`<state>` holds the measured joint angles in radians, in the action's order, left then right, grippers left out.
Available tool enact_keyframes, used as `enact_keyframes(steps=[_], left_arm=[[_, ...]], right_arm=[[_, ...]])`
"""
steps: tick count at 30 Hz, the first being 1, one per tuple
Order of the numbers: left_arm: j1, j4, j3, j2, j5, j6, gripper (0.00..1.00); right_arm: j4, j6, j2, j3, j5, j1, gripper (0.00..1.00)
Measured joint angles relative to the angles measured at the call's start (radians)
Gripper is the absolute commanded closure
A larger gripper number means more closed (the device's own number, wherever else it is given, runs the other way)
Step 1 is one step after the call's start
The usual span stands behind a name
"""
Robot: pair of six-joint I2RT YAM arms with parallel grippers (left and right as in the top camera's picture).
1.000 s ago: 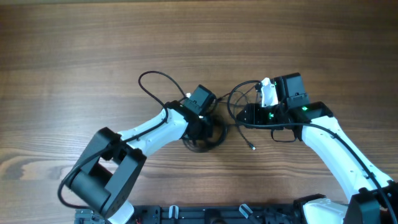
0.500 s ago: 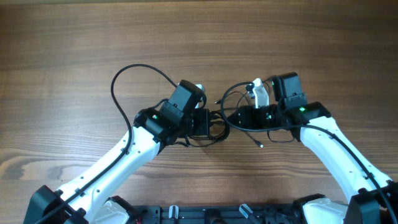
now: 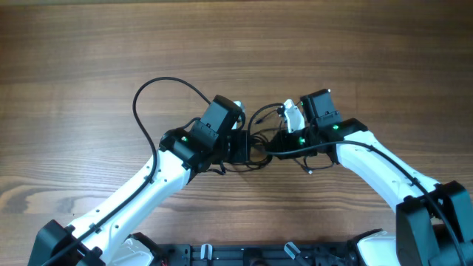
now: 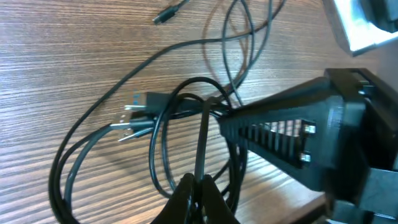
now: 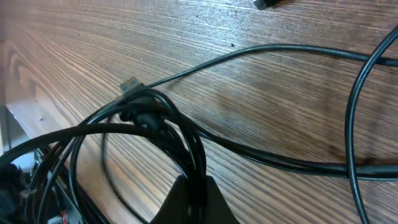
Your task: Untangle cables
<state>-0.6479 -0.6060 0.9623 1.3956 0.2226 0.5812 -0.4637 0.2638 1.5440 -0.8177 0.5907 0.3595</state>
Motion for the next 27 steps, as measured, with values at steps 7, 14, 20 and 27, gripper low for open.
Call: enact_keyframes(steps=[7,14,20,27], left_arm=[[0.000,-0.004,-0.070,0.000,-0.130,0.000,0.95],[0.095,0.001,-0.084,-0.001,-0.144,0.000,0.95],[0.160,0.000,-0.084,-0.003,-0.120,0.000,0.71],[0.192,0.046,-0.089,-0.003,0.016,-0.028,0.59]], right_arm=[[0.009,0.011,0.000,0.000,0.091,-0.010,0.96],[0.043,-0.093,-0.013,0.000,0.432,-0.060,0.96],[0.050,-0.150,-0.013,0.000,0.567,-0.063,0.96],[0.091,-0.150,-0.021,0.006,0.620,-0.077,0.96]])
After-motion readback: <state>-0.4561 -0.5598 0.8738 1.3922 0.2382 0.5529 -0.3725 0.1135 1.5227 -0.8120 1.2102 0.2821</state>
